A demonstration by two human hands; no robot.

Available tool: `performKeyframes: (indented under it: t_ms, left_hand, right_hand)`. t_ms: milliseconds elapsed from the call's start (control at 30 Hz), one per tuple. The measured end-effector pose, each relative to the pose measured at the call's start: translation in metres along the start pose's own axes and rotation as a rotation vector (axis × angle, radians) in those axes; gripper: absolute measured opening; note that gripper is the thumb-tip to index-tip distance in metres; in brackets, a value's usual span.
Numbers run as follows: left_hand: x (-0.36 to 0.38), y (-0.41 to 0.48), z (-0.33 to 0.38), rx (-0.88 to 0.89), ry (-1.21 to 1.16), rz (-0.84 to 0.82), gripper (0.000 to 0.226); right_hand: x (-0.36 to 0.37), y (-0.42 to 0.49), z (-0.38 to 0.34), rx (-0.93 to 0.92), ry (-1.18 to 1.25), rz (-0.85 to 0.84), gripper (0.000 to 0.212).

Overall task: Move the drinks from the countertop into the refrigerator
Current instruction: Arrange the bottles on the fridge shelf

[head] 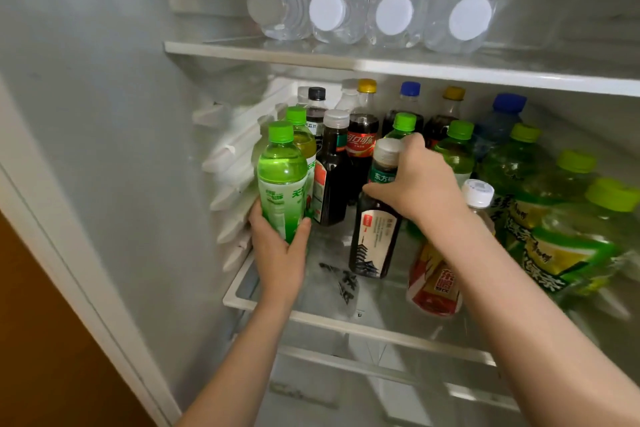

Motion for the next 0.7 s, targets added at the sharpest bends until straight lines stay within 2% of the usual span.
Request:
performKeyframes:
  t_ms: [100,300,400,567,700]
  left_hand:
    - [0.001,0.001,0.002,0.022,0.006,-0.003,0.069]
    - [0.002,0.000,0.003,0.010,-0.001,-0.008,0.070]
    - [0.001,0.000,0.001,-0.003,-0.007,-0.010,0.071]
    - [0.001,0.000,0.001,-0.012,-0.006,-0.015,0.072]
    - [0.001,0.000,0.004,0.000,0.002,-0.010,0.070]
  right_hand:
    - [-0.011,0.002,0.002,0.005,-0.093,-0.031,0.073]
    - [-0.016,0.005,0.002,0.011,-0.151,-0.020,0.065]
    - [-0.013,0.009,-0.001,0.009,-0.236,-0.093,0.068]
    - [-0.017,0.013,-0.014,-0.052,-0.414,-0.123,0.065]
    - [-0.021,0.024,-0.039,-0.157,-0.352,-0.072,0.060]
Point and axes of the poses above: each hand's wrist, its own y-axis towards the middle knuckle, its own x-axis out of the palm, z = x × y, the point moved 8 cm from there along y, towards the middle knuckle, and after that the axes turned 8 degrees about x, right-handed, at the moved point
